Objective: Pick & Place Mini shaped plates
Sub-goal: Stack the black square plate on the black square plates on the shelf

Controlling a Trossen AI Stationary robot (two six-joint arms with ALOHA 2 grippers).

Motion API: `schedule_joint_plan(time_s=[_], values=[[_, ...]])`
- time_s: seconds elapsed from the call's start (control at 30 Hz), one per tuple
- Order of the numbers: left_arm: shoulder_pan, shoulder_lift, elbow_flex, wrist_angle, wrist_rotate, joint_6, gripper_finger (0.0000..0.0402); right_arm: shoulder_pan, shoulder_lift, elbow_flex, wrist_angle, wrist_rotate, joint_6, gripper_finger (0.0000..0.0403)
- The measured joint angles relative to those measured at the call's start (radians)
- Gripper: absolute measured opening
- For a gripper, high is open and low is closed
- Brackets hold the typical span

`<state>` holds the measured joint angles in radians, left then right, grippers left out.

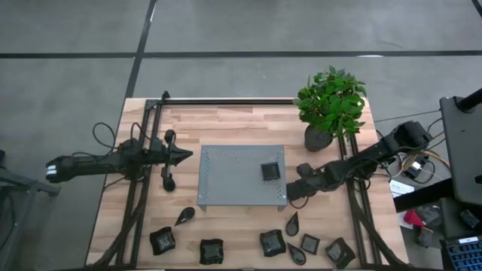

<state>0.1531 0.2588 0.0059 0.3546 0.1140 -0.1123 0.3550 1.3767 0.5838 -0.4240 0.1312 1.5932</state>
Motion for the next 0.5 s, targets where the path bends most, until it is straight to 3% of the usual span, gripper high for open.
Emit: schedule_joint_plan(time_s=[0.5], values=[[0.000,0.000,0.000,0.000,0.000,0.000,0.0000,-0.001,0.000,-0.001,0.017,0.024,-0.023,0.0053]])
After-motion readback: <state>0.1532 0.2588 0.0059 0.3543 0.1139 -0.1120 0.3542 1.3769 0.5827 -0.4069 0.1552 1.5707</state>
